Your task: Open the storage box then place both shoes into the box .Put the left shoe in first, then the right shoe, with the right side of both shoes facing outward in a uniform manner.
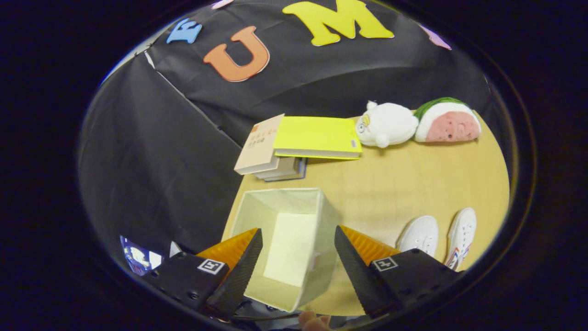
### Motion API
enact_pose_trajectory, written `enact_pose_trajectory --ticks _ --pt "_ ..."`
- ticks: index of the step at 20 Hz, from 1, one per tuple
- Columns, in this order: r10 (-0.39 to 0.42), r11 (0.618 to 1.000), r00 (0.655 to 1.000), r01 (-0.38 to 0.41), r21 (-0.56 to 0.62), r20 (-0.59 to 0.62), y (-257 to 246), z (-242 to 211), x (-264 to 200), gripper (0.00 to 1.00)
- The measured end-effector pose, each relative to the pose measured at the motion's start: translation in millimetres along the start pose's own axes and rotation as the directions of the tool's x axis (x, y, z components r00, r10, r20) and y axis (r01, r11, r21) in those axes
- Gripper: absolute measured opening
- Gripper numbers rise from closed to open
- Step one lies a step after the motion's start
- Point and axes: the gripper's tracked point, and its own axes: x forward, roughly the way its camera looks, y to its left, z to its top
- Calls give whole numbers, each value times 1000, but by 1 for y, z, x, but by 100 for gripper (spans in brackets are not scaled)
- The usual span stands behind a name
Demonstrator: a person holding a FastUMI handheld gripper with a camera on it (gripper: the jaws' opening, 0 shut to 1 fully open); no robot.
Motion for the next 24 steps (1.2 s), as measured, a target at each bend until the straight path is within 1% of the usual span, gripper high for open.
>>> enact_pose_trajectory --ticks 1,3,6,10,13,15,18,20,22,23,24 --pt "-55 998 998 55 -12 -5 -23 -7 -3 100" --pt "-139 990 990 138 -13 -25 -60 -22 -9 100" --pt "-200 979 976 202 21 -80 -106 -49 -11 100" --pt "-218 971 956 233 55 -198 -154 -89 2 100" --pt "-242 964 933 263 44 -268 -183 -114 12 100" --pt "-240 965 920 262 30 -310 -196 -125 19 100" --pt "-267 958 897 285 1 -352 -218 -133 30 100" --pt "-290 953 878 300 -34 -380 -233 -138 35 98" --pt "-282 957 860 285 -56 -425 -241 -148 42 95" --pt "-265 962 859 269 -55 -438 -241 -149 46 85" --pt "-235 969 865 242 -43 -443 -240 -150 51 74"
